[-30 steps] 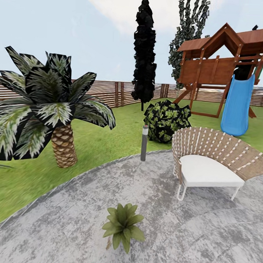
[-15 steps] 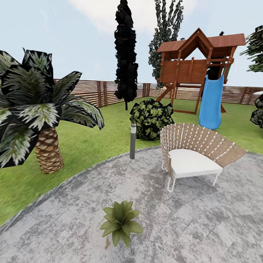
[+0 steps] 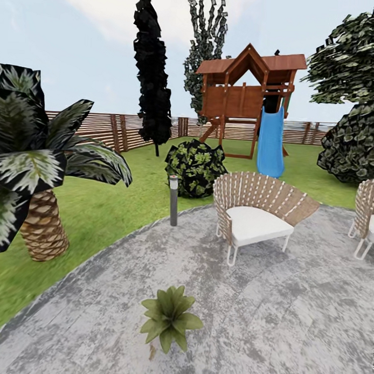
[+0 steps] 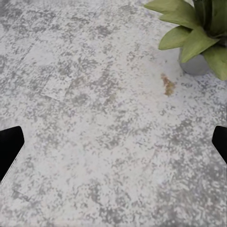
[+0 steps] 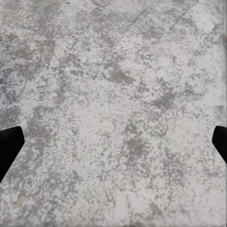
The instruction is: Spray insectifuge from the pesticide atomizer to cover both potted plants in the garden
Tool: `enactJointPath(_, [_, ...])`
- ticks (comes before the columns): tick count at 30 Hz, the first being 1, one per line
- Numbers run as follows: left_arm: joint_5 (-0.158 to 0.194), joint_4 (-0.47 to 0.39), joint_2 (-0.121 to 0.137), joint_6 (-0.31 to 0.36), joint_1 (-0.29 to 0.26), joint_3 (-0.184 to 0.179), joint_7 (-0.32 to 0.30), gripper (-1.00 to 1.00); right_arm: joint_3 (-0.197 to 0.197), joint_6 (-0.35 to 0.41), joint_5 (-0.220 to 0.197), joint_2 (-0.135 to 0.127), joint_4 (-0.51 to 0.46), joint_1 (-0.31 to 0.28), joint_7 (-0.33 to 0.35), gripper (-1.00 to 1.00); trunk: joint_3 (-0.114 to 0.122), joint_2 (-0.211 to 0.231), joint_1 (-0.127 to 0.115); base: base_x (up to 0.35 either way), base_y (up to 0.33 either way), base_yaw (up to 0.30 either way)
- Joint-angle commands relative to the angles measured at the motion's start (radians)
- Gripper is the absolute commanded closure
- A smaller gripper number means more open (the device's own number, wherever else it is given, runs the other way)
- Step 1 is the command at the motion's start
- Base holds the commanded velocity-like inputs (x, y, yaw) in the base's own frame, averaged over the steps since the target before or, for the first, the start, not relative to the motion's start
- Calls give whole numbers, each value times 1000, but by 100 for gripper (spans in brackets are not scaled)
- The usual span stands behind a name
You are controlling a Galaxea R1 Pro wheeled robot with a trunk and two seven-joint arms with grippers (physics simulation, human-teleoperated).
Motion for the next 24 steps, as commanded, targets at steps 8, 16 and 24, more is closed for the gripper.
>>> enactJointPath(8, [1,0,0,-3,0,1,0,-100,-2,-2,0,2,-1,0,1,-100,-1,-1,0,0,329,-300])
enactJointPath(16, [0,0,-1,-3,0,1,0,-100,-2,-2,0,2,-1,0,1,-100,-1,-1,0,0,63,-300])
enactJointPath(24, [1,-1,-2,-2,-1,2,1,-100,-2,-2,0,2,-1,0,1,-100,-1,-1,0,0,2,-300])
